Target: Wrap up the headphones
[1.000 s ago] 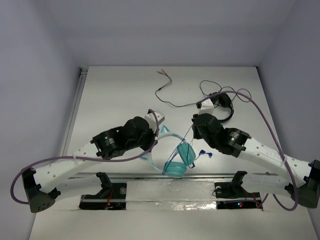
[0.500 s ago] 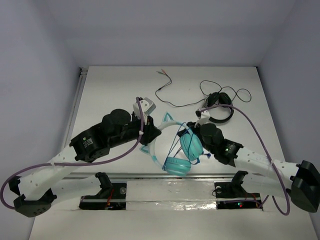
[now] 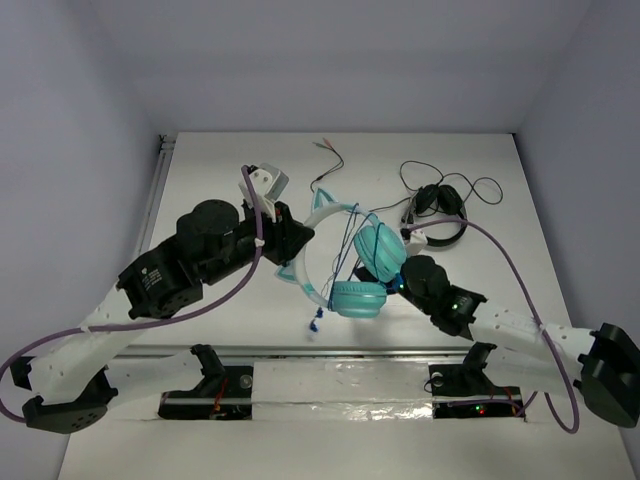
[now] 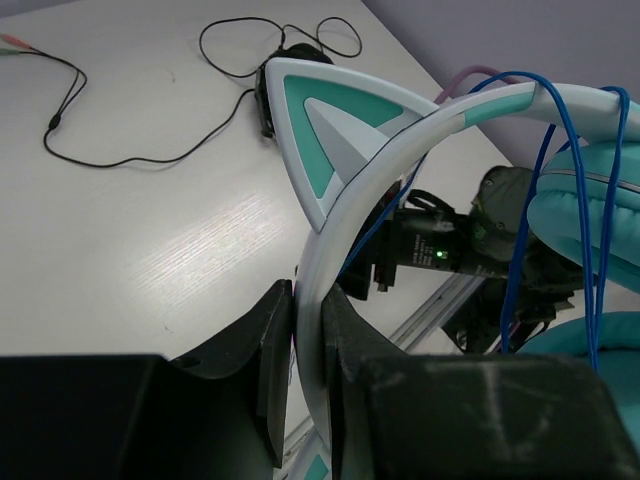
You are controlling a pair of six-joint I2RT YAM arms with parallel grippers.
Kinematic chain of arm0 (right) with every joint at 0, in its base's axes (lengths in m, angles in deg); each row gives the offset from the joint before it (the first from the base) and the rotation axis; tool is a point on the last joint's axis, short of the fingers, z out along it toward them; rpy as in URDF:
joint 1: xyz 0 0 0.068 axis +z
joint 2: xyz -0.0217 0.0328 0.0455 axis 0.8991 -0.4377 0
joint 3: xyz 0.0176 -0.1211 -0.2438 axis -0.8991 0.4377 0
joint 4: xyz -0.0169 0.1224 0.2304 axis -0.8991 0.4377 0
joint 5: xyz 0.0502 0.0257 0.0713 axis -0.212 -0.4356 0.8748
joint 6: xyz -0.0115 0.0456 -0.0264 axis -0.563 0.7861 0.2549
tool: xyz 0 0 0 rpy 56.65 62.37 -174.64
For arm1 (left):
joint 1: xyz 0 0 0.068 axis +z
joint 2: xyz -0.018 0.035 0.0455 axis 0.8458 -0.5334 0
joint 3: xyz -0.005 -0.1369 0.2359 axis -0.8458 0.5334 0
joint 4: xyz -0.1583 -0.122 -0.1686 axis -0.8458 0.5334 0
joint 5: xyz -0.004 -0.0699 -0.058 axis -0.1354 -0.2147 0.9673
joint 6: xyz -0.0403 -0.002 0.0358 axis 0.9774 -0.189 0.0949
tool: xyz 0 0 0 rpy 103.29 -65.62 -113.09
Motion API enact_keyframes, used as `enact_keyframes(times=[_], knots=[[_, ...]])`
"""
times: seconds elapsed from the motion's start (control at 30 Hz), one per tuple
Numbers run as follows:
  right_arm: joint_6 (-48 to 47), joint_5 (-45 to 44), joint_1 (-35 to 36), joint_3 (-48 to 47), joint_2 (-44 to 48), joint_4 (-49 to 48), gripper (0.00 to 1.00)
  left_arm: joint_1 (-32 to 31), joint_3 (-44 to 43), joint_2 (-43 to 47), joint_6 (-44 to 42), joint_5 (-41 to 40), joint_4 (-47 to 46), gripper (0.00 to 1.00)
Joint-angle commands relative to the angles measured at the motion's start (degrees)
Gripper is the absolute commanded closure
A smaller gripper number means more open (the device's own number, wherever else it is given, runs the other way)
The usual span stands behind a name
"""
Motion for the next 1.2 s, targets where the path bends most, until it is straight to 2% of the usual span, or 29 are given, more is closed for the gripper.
enact_keyframes(times=[0.0,0.13,0.2,0.27,0.3,0.4,0.53,0.63,0.7,0.9,1.0,1.1,1.17], knots=[[2.72,-8.55,-0.38,-4.83,4.15,7.39,0.47,1.27,-4.57,-0.40,1.82,-2.21,-3.92,1.00],[4.05,-10.68,-0.38,-4.76,10.04,15.05,0.45,3.38,-5.71,-1.63,1.73,-2.22,-4.18,1.00],[1.25,-4.20,-0.38,-2.84,15.46,12.27,0.42,5.04,-5.71,-1.98,1.73,-1.86,-4.62,1.00],[-2.10,5.27,-0.38,0.86,18.65,5.50,0.38,5.66,-5.80,-2.60,1.64,-1.60,-5.06,1.00],[-2.46,7.41,-0.38,1.74,20.75,4.00,0.32,6.45,-5.89,-2.77,1.73,-1.34,-5.23,1.00],[-3.69,11.12,-0.38,3.59,21.04,-0.49,0.24,7.07,-6.41,-3.21,1.64,-0.72,-5.59,1.00],[-5.97,7.45,-0.38,1.93,13.95,-3.56,0.18,7.60,-8.08,-4.44,1.38,-0.19,-5.41,1.00],[-6.24,-0.10,-0.38,-0.88,9.63,-2.44,0.15,7.60,-9.40,-5.41,1.29,0.42,-5.06,1.00],[-5.46,-6.26,-0.38,-2.55,6.37,-0.51,0.14,8.12,-10.63,-6.11,1.20,1.65,-4.88,1.00],[-3.34,-11.37,-0.38,-2.65,1.46,0.12,0.14,8.13,-11.43,-7.08,1.20,4.73,-5.41,1.00],[-3.78,-10.77,-0.38,-2.82,-4.42,-2.77,0.14,8.13,-10.72,-7.17,1.55,7.36,-6.29,1.00],[-5.37,0.79,-0.38,-4.93,-9.62,-9.62,0.17,8.13,-10.46,-7.17,1.73,7.19,-6.38,1.00],[-5.71,6.00,-0.38,-3.54,-12.88,-20.05,0.17,8.13,-10.64,-6.91,2.08,7.01,-6.29,1.00]])
